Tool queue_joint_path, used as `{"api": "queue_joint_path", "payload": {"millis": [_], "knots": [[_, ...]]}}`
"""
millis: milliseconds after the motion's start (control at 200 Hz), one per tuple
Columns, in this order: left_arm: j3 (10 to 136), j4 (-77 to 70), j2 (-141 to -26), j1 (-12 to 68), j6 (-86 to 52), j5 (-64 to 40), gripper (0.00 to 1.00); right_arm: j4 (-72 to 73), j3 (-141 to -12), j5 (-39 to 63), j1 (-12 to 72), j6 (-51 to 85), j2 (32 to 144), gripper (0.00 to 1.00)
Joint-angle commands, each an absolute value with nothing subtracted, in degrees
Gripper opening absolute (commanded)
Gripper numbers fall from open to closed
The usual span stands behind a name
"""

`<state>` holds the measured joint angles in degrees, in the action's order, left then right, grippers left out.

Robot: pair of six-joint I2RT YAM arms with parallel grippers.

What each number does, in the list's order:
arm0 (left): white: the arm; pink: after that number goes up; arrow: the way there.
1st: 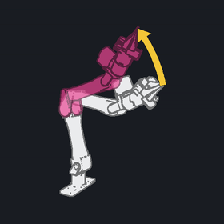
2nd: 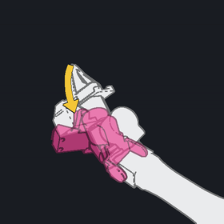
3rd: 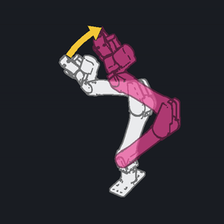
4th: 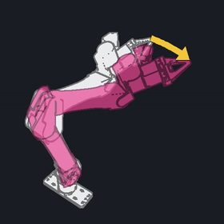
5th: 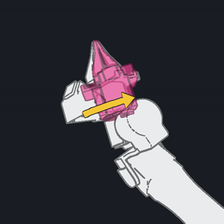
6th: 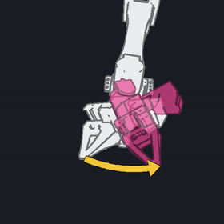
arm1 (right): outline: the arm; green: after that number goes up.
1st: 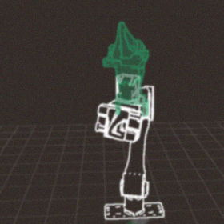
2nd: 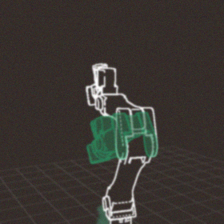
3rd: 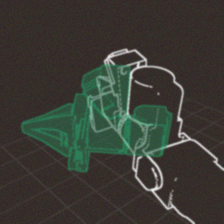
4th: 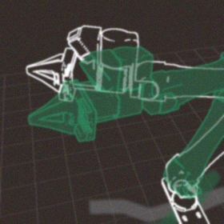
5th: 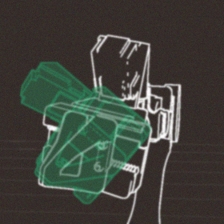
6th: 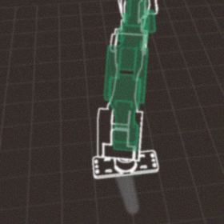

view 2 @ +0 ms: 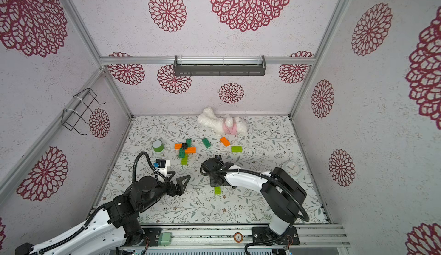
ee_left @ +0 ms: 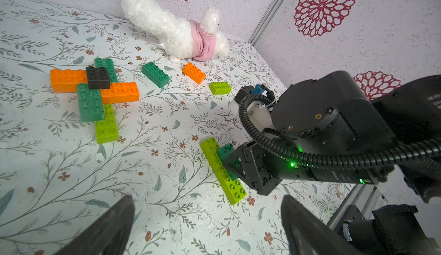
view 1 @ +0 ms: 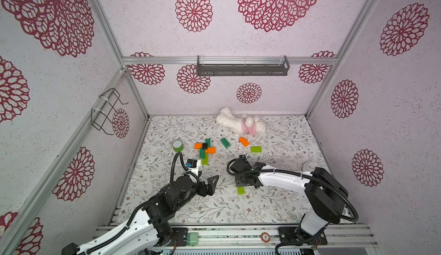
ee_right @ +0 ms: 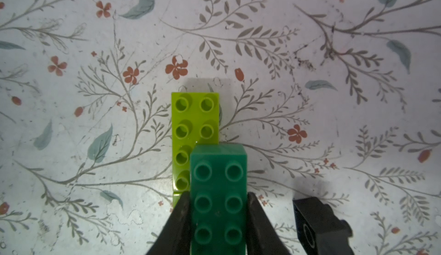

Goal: Assemble a small pinwheel with lego
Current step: Assemble the lego brick with the lego brick.

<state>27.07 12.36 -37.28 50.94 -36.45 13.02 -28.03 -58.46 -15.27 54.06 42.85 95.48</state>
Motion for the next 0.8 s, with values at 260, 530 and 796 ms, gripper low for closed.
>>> {"api": "queue_joint_path", "payload": {"millis": [260, 530, 796], "knots": [[28.6, 13.0, -37.1, 50.7, -36.8, 14.1, 0.97, -34.5, -61.3, -15.3, 53.9, 40.5, 96.3, 0.45], [28.5, 13.0, -37.3, 50.7, -37.2, 14.2, 0.97, -33.7, -63.1, -13.5, 53.3, 39.1, 92.9, 0.61], [29.4, 13.4, -37.2, 50.6, -37.5, 15.3, 0.97, -33.6, -67.2, -12.3, 45.5, 30.2, 89.1, 0.78]]}}
